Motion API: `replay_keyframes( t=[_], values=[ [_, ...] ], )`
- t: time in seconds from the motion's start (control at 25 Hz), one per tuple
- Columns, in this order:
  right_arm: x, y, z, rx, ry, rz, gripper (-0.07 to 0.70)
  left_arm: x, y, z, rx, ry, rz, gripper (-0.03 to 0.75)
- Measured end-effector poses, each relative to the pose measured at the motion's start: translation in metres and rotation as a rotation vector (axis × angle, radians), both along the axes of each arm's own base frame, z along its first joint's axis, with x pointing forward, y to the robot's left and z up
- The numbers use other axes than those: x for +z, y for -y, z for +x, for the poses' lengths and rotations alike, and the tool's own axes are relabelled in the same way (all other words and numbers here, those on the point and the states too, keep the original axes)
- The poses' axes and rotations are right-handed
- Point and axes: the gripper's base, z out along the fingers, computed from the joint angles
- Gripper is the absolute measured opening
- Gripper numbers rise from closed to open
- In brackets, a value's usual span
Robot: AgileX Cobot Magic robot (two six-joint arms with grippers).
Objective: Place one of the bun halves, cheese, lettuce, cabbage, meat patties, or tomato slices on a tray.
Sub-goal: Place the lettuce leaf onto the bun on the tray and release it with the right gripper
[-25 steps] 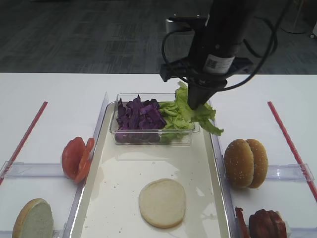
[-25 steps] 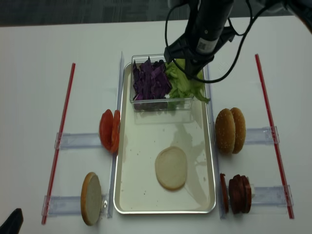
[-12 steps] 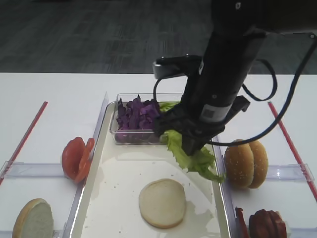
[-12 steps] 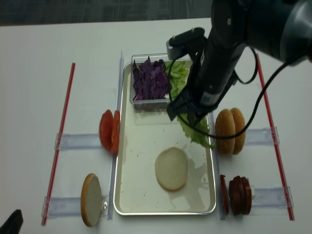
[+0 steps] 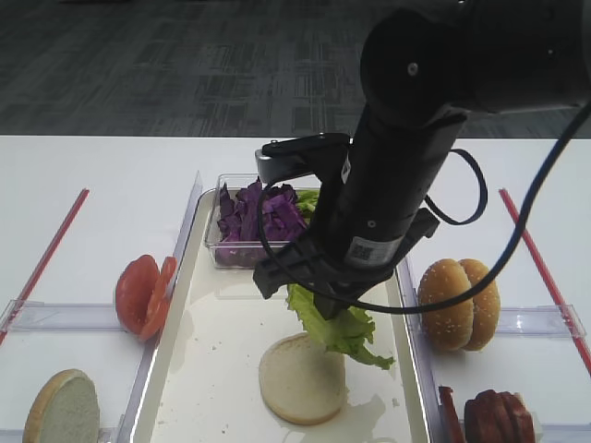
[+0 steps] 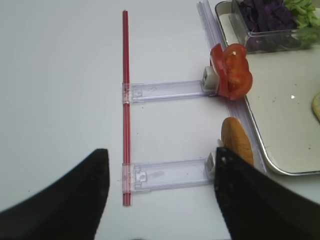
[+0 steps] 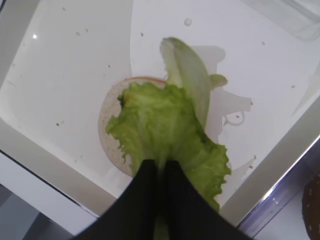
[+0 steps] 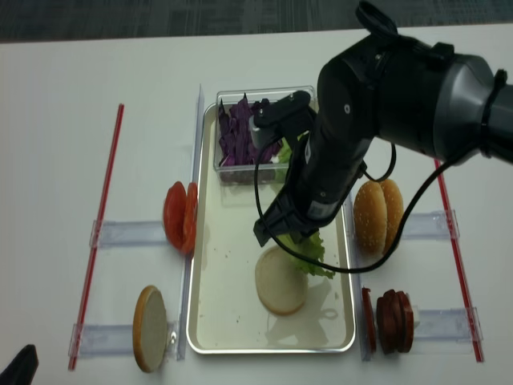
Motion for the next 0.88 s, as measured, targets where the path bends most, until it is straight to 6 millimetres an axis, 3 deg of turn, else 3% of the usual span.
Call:
replay_keyframes(
  t=[0.24, 0.48, 0.88],
  values=[
    [-0.002, -0.001, 0.001, -0.001, 0.008, 0.004, 0.073, 0.000, 0.000, 0.000, 0.000, 0.000, 0.000, 0.433],
    [-0.022, -0.017, -0.005, 0.043, -0.033, -0.028, 0.073, 0.000, 0.000, 0.000, 0.000, 0.000, 0.000, 0.433],
    [-0.036, -0.024, -0.004, 0.058, -0.044, -0.031, 0.073, 0.000, 0.000, 0.000, 0.000, 0.000, 0.000, 0.433]
  ],
)
